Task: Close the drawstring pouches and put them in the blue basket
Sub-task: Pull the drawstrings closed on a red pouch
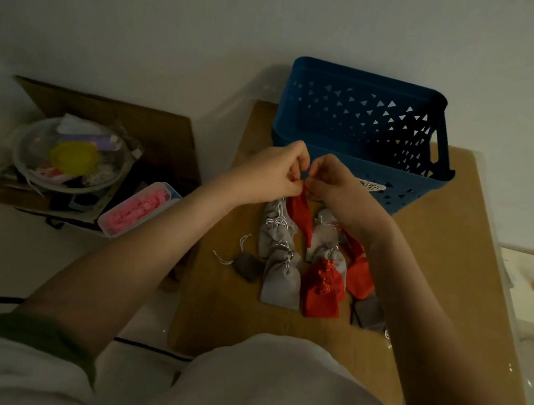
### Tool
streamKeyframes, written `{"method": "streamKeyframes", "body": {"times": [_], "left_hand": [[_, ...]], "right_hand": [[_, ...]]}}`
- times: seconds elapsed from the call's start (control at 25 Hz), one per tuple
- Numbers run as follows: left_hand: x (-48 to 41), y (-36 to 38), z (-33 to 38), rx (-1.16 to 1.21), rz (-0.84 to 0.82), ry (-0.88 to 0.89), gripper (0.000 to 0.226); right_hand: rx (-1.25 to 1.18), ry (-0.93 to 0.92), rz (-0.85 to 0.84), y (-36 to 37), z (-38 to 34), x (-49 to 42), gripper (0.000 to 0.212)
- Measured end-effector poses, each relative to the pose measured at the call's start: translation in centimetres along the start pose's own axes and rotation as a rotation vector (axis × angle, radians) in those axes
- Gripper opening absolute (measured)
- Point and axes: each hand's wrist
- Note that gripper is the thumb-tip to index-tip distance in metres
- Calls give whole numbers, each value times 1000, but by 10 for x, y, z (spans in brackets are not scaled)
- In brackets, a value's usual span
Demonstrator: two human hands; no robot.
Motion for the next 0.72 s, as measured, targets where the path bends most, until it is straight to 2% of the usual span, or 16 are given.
{"method": "streamKeyframes", "body": {"times": [0.12,0.24,0.32,0.44,0.56,0.72], "left_hand": [[1,10,5,-334,148,143,16],[2,20,1,-425,343,288,7],[3,23,-3,-459,405,380,13],[7,30,-2,-494,417,506,15],[9,35,-5,-485,368,511,18],[7,34,-9,-473,378,495,20]], "right_hand": [[-34,13,83,9,6,-7,14],[-267,27,14,9,6,-9,22],[-463,66,-56,5,7,-8,29],[-495,163,-123,-4,9,-9,27],[-385,211,-190,-11,15,-8,21],[-500,211,-218,-14,19,-8,23]]}}
Point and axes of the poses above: each hand's wrist, its own x-axis away from the middle knuckle, its own y-axis out of the palm, z = x × y, and after that the axes turned 4 degrees about y, right-handed
